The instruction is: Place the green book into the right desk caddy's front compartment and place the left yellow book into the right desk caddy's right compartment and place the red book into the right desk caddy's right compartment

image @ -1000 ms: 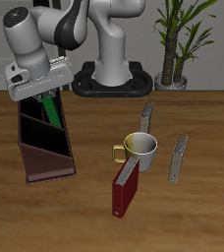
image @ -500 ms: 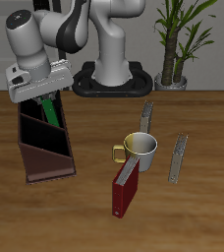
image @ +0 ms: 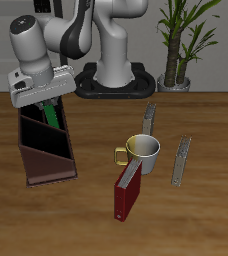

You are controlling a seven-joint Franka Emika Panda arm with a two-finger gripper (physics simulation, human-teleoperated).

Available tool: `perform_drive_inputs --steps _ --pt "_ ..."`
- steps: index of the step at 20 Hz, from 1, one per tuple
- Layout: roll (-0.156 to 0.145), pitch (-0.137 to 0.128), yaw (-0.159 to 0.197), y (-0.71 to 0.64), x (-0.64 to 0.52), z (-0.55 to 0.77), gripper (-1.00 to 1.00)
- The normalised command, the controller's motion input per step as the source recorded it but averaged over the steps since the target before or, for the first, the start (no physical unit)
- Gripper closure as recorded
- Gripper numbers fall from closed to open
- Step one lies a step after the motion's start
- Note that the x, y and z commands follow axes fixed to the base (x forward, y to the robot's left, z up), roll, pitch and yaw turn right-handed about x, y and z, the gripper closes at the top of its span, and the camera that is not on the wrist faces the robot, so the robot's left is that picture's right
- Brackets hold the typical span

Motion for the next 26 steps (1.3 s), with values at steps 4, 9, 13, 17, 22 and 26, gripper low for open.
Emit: perform_drive_inputs --steps 4,9,13,17,22,26 --pt "0.005 0.016 0.013 -0.01 0.03 -0.11 1.0" --pt "-0.019 0.019 -0.001 -0.01 0.04 -0.09 1.0" --pt "-0.027 0.031 -0.021 -0.01 0.05 -0.03 -1.0" --pt "-0.009 -0.005 -0.019 0.06 0.02 0.05 -1.0" --pt "0.017 -0.024 -0.034 0.25 0.02 0.15 -1.0" --pt "0.045 -0.017 -0.04 0.42 -0.01 0.2 -1.0"
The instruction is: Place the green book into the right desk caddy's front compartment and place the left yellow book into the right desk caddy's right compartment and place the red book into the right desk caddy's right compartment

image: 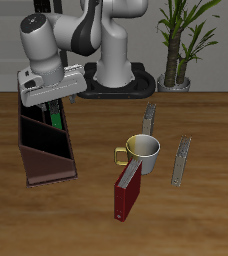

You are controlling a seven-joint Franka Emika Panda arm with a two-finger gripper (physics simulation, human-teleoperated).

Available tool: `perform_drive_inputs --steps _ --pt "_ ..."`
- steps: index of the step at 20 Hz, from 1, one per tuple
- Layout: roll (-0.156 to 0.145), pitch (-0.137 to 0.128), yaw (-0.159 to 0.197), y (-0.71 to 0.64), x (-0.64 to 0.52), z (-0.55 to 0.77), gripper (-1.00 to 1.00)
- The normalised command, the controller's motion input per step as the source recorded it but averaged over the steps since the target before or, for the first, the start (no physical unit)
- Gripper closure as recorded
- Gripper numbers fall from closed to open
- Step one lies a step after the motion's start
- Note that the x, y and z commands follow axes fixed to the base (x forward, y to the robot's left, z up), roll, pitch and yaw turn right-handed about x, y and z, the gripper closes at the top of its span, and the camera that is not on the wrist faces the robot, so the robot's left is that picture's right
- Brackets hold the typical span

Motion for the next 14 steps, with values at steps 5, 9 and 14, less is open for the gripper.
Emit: perform_drive_inputs --steps 5,9,14 --pt "-0.012 -0.062 -0.05 0.26 0.01 0.31 -1.0" --pt "-0.114 -0.106 -0.085 0.23 0.02 0.3 -1.0" --pt "-0.011 -0.085 -0.122 0.41 -0.31 0.31 -1.0"
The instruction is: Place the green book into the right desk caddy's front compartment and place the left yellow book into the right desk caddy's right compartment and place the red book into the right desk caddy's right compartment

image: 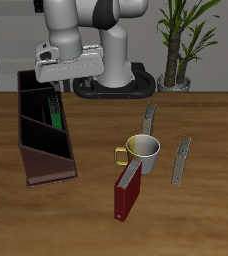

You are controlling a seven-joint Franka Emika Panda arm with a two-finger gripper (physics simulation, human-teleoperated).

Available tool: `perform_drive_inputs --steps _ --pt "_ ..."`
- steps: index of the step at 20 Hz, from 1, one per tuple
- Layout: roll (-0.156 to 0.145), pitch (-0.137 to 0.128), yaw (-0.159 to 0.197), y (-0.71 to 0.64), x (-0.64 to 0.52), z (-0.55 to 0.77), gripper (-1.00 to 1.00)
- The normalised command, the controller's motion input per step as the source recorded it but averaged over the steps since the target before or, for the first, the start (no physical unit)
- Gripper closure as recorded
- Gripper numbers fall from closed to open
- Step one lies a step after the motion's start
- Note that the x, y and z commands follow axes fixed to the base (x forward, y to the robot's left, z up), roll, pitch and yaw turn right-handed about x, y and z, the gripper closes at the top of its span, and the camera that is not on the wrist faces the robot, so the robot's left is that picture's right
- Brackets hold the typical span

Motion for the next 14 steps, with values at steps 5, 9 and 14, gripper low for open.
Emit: perform_drive_inputs --steps 5,9,14 --pt "-0.025 -0.055 -0.076 0.28 -0.22 0.27 -1.0" --pt "0.051 -0.001 0.02 0.28 -0.11 0.07 -1.0" --pt "0.012 -0.03 -0.03 0.21 -0.05 0.09 -1.0"
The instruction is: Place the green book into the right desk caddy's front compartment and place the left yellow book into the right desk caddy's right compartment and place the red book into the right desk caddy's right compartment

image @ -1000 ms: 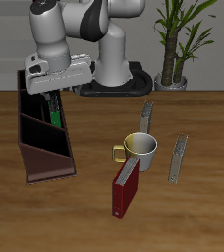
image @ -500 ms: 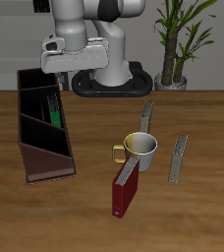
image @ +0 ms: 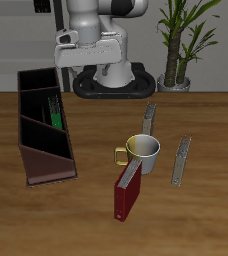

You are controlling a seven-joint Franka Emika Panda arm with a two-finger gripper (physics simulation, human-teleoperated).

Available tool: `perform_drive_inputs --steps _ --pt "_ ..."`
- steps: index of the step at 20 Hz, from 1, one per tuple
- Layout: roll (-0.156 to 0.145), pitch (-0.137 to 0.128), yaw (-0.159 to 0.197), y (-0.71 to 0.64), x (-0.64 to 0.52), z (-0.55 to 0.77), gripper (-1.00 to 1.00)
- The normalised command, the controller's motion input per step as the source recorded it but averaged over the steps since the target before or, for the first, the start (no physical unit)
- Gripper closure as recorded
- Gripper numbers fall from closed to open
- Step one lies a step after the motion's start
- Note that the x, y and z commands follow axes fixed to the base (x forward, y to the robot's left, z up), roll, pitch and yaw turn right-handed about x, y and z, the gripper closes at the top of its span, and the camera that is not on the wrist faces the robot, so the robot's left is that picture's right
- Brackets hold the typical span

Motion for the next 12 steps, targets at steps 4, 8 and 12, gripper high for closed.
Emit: perform_drive_inputs --steps 4,8,12 --pt "-0.031 0.006 -0.061 0.28 0.0 0.0 -1.0" --pt "0.024 -0.003 -0.014 0.42 -0.1 -0.04 -1.0" --pt "0.039 -0.011 0.014 0.41 0.0 0.11 -1.0"
